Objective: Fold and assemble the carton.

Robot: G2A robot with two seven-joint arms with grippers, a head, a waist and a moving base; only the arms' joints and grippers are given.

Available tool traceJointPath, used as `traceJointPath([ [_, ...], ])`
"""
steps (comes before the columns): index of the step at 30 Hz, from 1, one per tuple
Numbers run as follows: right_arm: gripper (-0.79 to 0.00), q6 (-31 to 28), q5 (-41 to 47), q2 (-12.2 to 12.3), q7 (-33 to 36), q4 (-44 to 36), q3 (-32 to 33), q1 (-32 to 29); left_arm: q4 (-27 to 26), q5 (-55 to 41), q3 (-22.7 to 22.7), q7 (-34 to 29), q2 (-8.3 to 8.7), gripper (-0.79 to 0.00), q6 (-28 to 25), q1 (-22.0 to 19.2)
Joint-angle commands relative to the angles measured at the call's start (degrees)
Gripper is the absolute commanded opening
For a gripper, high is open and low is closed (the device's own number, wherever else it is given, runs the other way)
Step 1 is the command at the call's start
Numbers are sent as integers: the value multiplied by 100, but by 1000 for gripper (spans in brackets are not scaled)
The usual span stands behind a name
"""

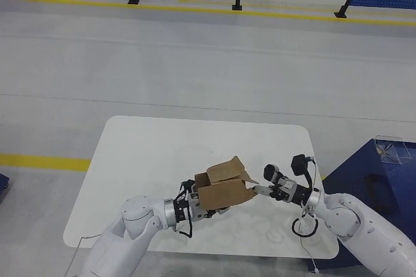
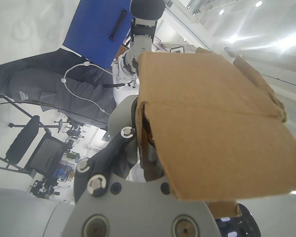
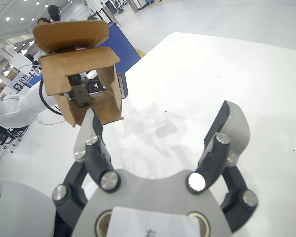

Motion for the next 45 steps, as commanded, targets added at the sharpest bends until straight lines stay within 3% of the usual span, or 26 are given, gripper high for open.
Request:
traceJointPath([
  [1,0,11,-29,-67,159,14,-89,13,-5,5,2,-2,5,-785,-6,1],
  [8,0,127,-147,-356,506,161,-406,144,32,-35,14,-10,15,-785,-22,-17],
  [12,0,-90,50,-455,419,381,-330,242,89,-73,49,23,11,-785,-9,-41],
  [24,0,-587,262,-419,512,221,233,-40,325,-295,101,388,-23,-785,139,-155],
  [33,0,-423,81,-484,657,-79,380,-210,449,-378,168,510,-45,-785,175,-227],
  [45,0,-181,208,-559,755,380,737,-248,436,-265,229,310,-30,-785,92,-253],
])
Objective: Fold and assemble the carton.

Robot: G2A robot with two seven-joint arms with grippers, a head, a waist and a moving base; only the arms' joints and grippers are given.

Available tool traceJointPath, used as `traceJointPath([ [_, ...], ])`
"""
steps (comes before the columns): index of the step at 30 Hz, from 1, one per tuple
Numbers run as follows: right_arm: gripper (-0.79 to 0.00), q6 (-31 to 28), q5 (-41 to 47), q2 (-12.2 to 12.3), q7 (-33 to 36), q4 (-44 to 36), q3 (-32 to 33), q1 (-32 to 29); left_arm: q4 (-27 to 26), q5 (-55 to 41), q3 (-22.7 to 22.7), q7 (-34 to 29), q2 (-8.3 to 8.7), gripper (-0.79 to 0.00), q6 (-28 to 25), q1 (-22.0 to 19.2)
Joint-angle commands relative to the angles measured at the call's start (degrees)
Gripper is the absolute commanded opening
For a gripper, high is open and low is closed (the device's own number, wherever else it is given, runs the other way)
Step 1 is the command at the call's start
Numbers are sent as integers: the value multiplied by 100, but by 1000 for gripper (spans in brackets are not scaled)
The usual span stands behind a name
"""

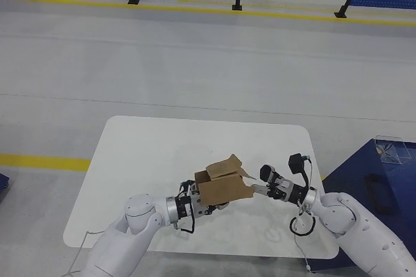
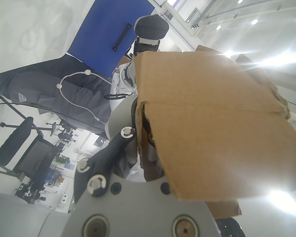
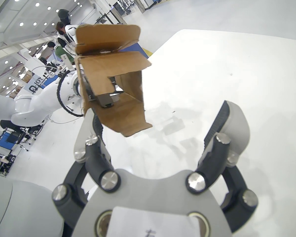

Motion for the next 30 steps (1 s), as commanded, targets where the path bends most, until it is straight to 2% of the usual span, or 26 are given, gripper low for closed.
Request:
traceJointPath([
  [1,0,76,-42,-42,29,27,-31,28,-20,34,19,-12,3,-785,-3,7],
  [11,0,544,-463,-320,-72,248,-257,272,-289,286,39,-296,59,-785,-166,140],
  [19,0,549,-521,-504,-102,368,-356,372,-425,385,48,-444,101,-785,-220,265],
  [24,0,417,-458,-506,-124,467,-130,334,-375,378,44,-456,111,-785,-233,268],
  [30,0,37,-121,-364,-82,132,458,-30,-307,442,59,-399,117,-785,-334,256],
])
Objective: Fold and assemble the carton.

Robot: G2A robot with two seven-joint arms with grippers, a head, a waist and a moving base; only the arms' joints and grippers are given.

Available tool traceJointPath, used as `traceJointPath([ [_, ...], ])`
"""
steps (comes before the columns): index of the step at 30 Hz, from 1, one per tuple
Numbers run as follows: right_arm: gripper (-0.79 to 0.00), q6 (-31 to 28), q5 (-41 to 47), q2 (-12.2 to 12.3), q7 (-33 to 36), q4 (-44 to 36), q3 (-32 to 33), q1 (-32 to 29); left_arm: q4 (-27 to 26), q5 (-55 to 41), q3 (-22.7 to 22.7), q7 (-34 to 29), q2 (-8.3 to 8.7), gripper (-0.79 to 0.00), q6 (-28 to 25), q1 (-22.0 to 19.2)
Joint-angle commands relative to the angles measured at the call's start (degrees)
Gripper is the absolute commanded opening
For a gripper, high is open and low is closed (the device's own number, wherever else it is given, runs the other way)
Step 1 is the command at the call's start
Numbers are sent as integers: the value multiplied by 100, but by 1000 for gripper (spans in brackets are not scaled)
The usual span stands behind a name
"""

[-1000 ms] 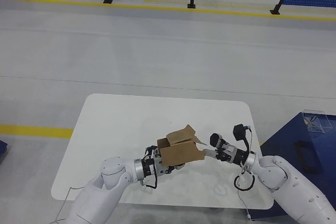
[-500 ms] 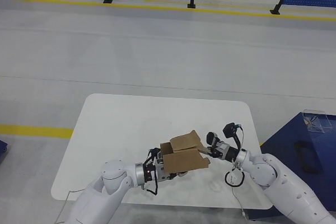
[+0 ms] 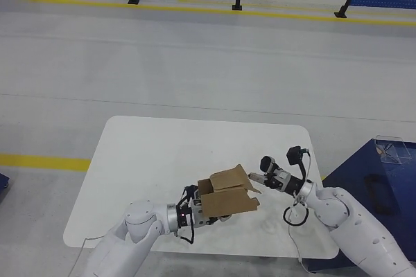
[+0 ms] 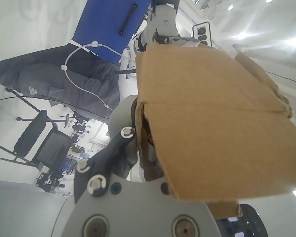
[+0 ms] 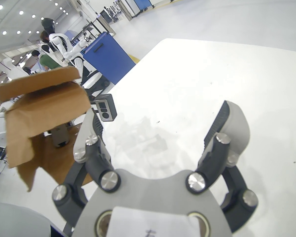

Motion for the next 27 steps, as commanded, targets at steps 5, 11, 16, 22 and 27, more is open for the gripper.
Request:
traceJointPath([
  [5,0,-73,266,84,591,-519,255,-353,-25,249,61,116,10,-785,-132,3],
  [11,0,159,150,-11,802,-624,81,-361,-118,536,97,405,18,-785,-295,45],
  [16,0,145,166,-93,847,-462,18,-267,-130,560,91,406,26,-785,-323,63],
  [22,0,40,256,-136,866,-354,117,-243,-129,566,78,406,34,-785,-325,60],
  [27,0,-8,340,-163,959,-338,173,-269,-117,559,85,407,33,-785,-323,44],
])
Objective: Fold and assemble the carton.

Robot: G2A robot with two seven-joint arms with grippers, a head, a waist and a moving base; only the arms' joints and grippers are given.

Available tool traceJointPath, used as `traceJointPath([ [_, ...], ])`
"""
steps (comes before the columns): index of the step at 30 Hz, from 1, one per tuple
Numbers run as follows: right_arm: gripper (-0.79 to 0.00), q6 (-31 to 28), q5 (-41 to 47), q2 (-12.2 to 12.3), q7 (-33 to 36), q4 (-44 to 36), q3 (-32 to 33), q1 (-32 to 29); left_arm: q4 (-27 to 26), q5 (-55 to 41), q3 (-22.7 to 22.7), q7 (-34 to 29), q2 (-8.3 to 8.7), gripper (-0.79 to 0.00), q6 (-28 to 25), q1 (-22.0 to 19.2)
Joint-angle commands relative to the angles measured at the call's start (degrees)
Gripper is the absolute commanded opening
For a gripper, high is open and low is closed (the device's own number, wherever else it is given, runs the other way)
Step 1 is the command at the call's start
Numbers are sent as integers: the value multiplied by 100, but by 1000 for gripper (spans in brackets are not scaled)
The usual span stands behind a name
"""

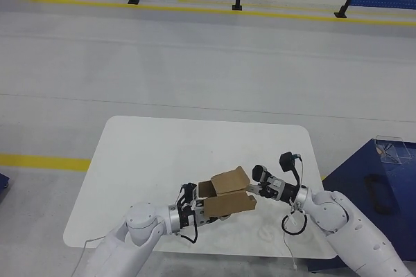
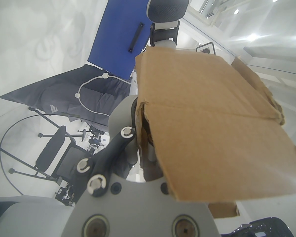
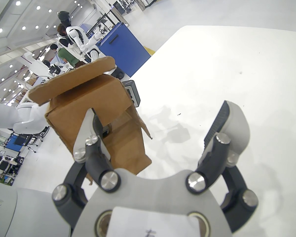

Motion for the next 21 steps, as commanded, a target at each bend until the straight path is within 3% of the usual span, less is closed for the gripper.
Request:
traceJointPath([
  [1,0,-17,51,-14,62,7,2,-1,9,1,13,4,-2,-785,4,-11],
  [13,0,-182,72,-12,-69,189,477,-85,77,-58,-175,426,-1,-785,-228,-7],
  [21,0,-385,153,30,279,102,719,-293,44,-177,-386,794,10,-785,-385,129],
])
